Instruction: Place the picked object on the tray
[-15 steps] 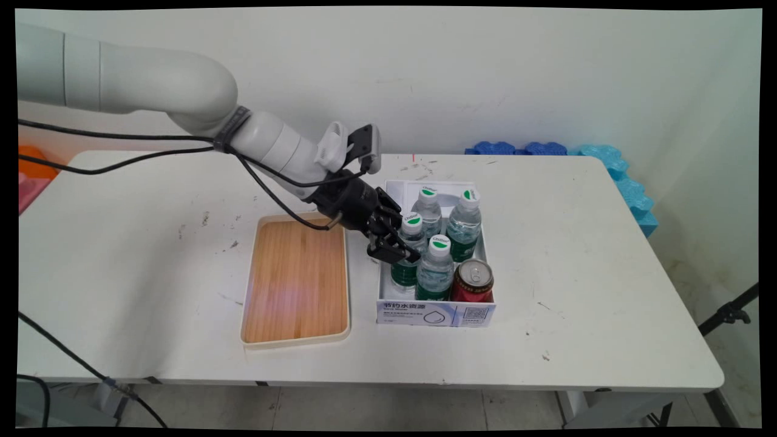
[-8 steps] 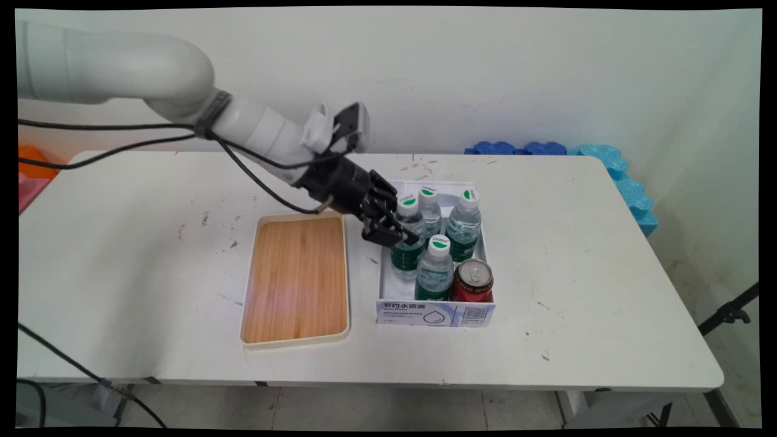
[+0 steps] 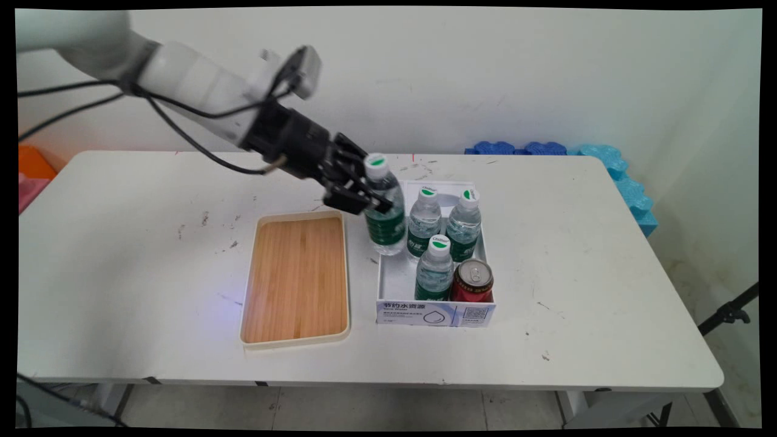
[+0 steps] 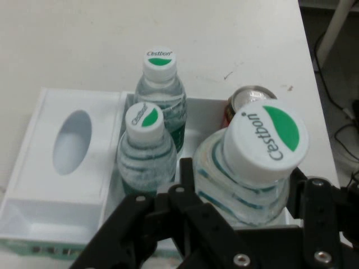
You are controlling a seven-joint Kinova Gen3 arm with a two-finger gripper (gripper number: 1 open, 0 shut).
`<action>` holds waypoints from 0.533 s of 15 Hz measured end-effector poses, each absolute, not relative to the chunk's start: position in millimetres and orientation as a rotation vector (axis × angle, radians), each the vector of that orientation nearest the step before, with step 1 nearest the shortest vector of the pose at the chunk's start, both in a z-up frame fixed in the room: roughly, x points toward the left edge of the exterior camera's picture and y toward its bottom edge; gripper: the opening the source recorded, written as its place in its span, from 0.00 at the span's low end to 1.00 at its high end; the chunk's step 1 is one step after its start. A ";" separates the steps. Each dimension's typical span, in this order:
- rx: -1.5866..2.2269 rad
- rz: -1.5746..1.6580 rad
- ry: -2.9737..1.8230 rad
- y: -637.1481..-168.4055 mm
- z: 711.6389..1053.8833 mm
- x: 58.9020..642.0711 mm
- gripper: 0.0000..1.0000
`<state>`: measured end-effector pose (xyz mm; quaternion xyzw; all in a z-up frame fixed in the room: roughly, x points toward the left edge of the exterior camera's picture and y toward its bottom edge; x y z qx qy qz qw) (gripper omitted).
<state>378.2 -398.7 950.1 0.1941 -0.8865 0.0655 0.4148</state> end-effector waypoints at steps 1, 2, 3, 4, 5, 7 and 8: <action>0.484 0.167 -2.231 -394.0 956.2 389.0 0.00; 0.481 0.171 -2.236 -390.1 960.1 398.7 0.00; 0.477 0.173 -2.243 -385.1 962.6 410.7 0.00; 0.471 0.172 -2.252 -380.6 963.1 422.4 0.00; 0.466 0.170 -2.260 -376.4 962.6 431.9 0.00; 0.454 0.153 -2.282 -364.8 955.9 452.7 0.00; 0.447 0.144 -2.291 -359.5 951.3 460.1 0.00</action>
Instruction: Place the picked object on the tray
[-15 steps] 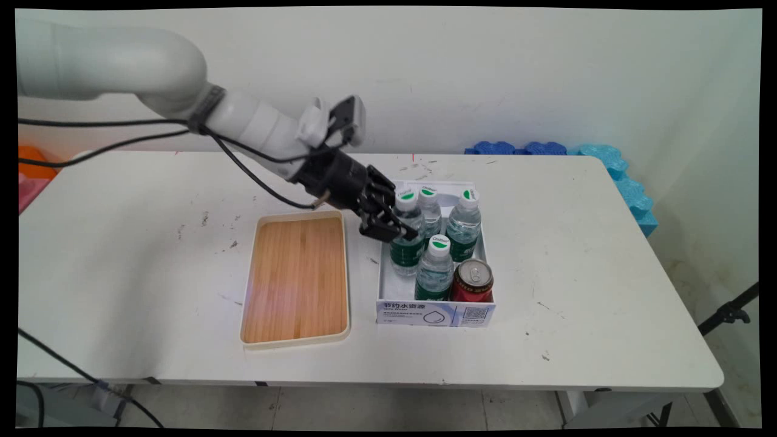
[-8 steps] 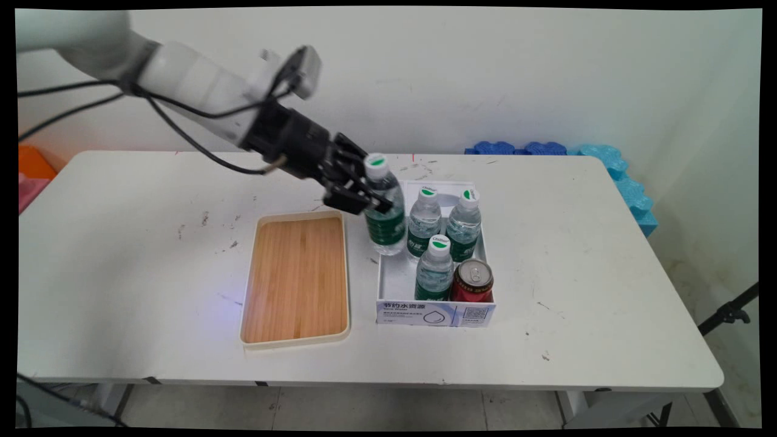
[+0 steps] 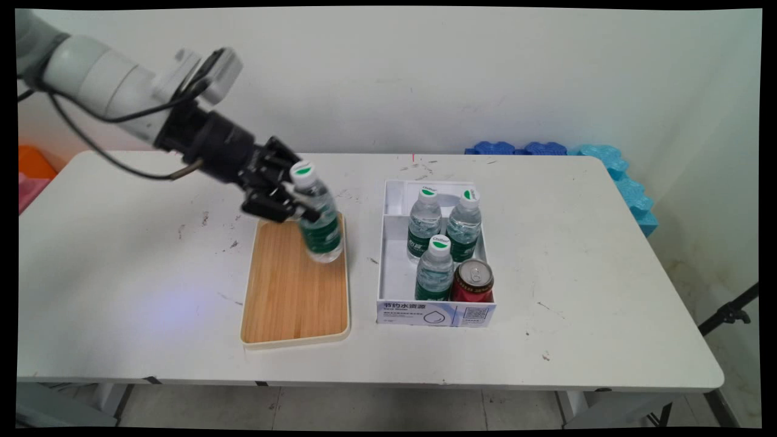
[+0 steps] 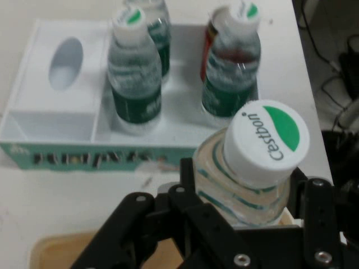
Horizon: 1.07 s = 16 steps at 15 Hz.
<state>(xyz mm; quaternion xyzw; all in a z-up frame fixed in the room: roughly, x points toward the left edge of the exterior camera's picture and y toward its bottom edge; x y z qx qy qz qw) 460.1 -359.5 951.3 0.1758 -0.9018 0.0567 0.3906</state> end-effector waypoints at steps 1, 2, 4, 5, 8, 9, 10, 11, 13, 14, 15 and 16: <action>0.436 0.135 -2.304 -353.6 944.7 467.8 0.00; 0.429 0.127 -2.311 -349.1 938.4 472.9 0.00; 0.411 0.110 -2.322 -339.6 922.9 480.7 0.00; 0.404 0.107 -2.324 -336.1 916.2 482.3 0.00; 0.387 0.097 -2.321 -329.5 899.2 481.4 0.00; 0.382 0.092 -2.318 -327.7 893.1 479.6 0.00; 0.377 0.088 -2.317 -326.1 887.1 477.6 0.00; 0.374 0.084 -2.317 -324.9 882.2 475.7 0.00; 0.367 0.079 -2.316 -322.8 872.0 471.7 0.00; 0.365 0.077 -2.316 -322.3 868.2 470.1 0.00; 0.364 0.077 -2.316 -322.1 865.8 469.2 0.00; 0.362 0.076 -2.317 -321.6 862.4 468.0 0.00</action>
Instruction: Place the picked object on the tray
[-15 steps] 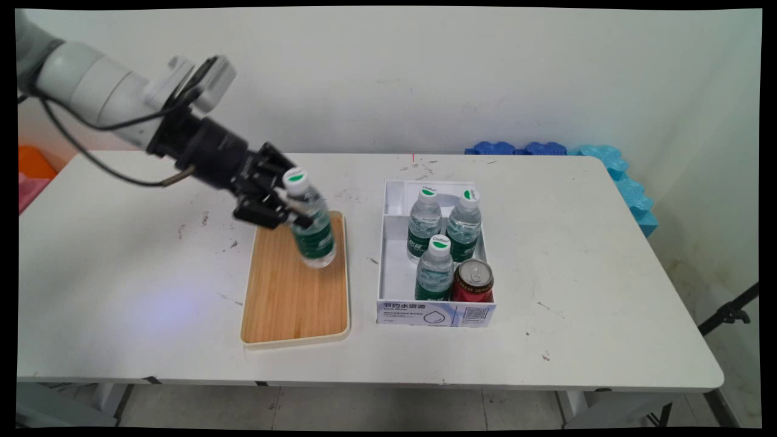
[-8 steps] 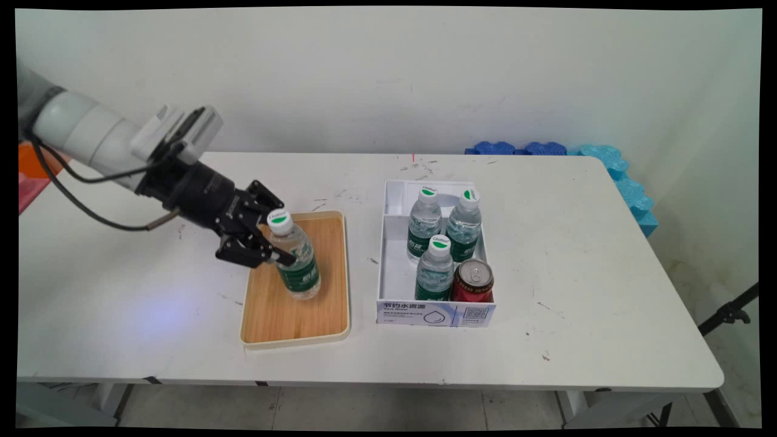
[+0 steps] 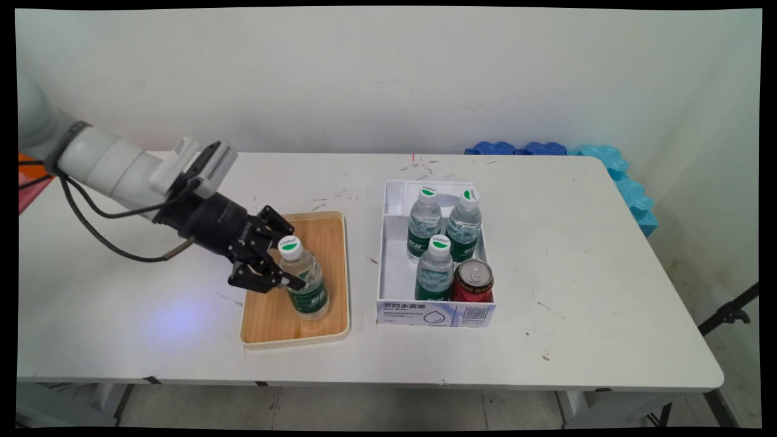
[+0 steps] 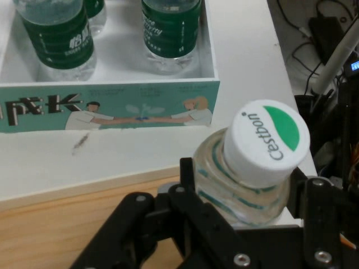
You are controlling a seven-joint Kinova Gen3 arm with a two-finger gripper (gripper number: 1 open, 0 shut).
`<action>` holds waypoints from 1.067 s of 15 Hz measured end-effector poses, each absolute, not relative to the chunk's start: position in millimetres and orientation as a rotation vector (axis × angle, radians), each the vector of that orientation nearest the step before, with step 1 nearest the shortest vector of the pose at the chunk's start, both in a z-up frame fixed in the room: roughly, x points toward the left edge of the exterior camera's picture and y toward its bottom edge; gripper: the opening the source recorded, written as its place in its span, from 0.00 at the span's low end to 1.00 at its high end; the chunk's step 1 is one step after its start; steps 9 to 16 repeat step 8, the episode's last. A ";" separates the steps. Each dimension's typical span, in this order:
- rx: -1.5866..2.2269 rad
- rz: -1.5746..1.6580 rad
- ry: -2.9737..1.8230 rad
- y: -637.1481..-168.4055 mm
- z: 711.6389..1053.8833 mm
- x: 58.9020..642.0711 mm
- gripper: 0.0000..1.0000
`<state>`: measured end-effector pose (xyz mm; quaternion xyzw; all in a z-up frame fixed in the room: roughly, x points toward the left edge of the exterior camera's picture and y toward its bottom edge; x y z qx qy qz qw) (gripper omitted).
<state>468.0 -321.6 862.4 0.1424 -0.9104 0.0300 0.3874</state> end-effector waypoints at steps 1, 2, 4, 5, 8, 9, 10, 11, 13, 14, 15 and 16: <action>0.361 0.076 -2.317 -321.3 858.7 466.7 0.00; 0.359 0.076 -2.316 -321.3 855.4 465.4 0.00; 0.357 0.077 -2.315 -321.5 850.2 463.5 0.00; 0.354 0.079 -2.314 -321.9 847.9 462.7 1.00; 0.347 0.079 -2.307 -322.8 844.8 461.6 1.00; 0.347 0.079 -2.307 -322.8 844.8 461.6 1.00; 0.347 0.079 -2.307 -322.8 844.8 461.6 1.00; 0.347 0.079 -2.307 -322.8 844.8 461.6 1.00; 0.347 0.079 -2.307 -322.8 844.8 461.6 1.00; 0.347 0.079 -2.307 -322.8 844.8 461.6 1.00; 0.347 0.079 -2.307 -322.8 844.8 461.6 1.00; 0.347 0.079 -2.307 -322.8 844.8 461.6 1.00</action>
